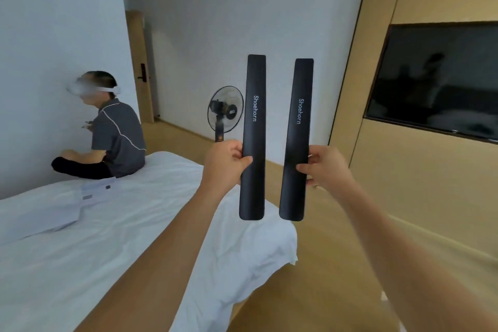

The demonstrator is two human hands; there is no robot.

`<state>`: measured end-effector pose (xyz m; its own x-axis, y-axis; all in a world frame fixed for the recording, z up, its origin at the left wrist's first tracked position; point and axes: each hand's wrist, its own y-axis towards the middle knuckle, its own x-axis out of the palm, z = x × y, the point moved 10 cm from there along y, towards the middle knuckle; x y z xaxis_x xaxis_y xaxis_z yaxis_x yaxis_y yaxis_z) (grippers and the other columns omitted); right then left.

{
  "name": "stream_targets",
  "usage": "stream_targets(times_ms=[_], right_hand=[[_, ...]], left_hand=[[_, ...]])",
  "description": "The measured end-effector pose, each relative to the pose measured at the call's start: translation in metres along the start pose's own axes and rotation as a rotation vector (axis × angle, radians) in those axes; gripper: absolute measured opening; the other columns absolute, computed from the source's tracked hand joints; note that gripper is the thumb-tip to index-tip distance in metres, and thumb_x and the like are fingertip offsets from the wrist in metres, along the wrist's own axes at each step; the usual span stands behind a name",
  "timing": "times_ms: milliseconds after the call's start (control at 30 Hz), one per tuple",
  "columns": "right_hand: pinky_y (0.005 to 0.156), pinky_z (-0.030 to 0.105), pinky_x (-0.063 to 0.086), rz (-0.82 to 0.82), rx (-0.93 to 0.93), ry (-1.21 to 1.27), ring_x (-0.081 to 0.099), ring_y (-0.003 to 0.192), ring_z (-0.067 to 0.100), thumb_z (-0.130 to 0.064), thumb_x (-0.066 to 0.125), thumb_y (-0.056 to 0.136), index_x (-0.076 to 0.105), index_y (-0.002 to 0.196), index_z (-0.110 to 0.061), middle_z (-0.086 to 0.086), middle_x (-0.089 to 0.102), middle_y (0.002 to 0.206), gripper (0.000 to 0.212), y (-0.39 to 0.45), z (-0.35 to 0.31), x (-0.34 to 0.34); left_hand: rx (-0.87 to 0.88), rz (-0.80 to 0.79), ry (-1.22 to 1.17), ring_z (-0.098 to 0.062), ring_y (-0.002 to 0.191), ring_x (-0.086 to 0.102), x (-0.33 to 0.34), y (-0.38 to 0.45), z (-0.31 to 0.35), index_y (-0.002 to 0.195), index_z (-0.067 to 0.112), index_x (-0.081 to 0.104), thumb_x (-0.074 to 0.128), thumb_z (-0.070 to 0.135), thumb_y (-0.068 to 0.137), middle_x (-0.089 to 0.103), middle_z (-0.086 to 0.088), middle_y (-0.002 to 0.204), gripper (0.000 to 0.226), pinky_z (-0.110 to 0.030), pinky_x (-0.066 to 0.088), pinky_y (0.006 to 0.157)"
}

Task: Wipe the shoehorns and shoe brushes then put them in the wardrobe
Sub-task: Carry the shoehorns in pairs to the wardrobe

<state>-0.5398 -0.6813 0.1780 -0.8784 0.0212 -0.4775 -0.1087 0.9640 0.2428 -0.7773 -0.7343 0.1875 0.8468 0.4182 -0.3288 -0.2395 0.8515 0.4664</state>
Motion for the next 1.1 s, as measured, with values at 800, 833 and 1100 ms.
stream_targets(times_ms=[800, 833, 1100], right_hand=[[0.056, 0.023, 0.058, 0.525, 0.230, -0.036, 0.070, 0.085, 0.013, 0.002, 0.069, 0.087, 0.067, 0.090, -0.028, -0.004, 0.074, 0.091, 0.031, 0.107, 0.135, -0.207], [0.057, 0.024, 0.059, 0.529, 0.232, -0.033, 0.071, 0.085, 0.013, 0.002, 0.069, 0.087, 0.067, 0.089, -0.029, -0.003, 0.074, 0.091, 0.031, 0.114, 0.144, -0.215], [0.064, 0.031, 0.062, 0.500, 0.187, -0.001, 0.073, 0.090, 0.019, 0.003, 0.067, 0.087, 0.071, 0.095, -0.023, 0.000, 0.076, 0.093, 0.028, 0.212, 0.201, -0.294]], left_hand=[[0.284, -0.461, -0.223, -0.015, 0.073, 0.068, 0.322, 0.188, 0.049, 0.086, 0.014, 0.067, 0.073, 0.014, 0.084, 0.069, 0.004, 0.078, 0.006, -0.043, 0.061, 0.068], [0.292, -0.467, -0.218, -0.014, 0.074, 0.067, 0.336, 0.193, 0.051, 0.086, 0.013, 0.067, 0.073, 0.014, 0.084, 0.069, 0.003, 0.079, 0.006, -0.043, 0.061, 0.068], [0.305, -0.444, -0.211, -0.016, 0.078, 0.068, 0.443, 0.266, 0.073, 0.090, 0.018, 0.068, 0.073, 0.015, 0.085, 0.069, 0.004, 0.083, 0.007, -0.040, 0.062, 0.065]])
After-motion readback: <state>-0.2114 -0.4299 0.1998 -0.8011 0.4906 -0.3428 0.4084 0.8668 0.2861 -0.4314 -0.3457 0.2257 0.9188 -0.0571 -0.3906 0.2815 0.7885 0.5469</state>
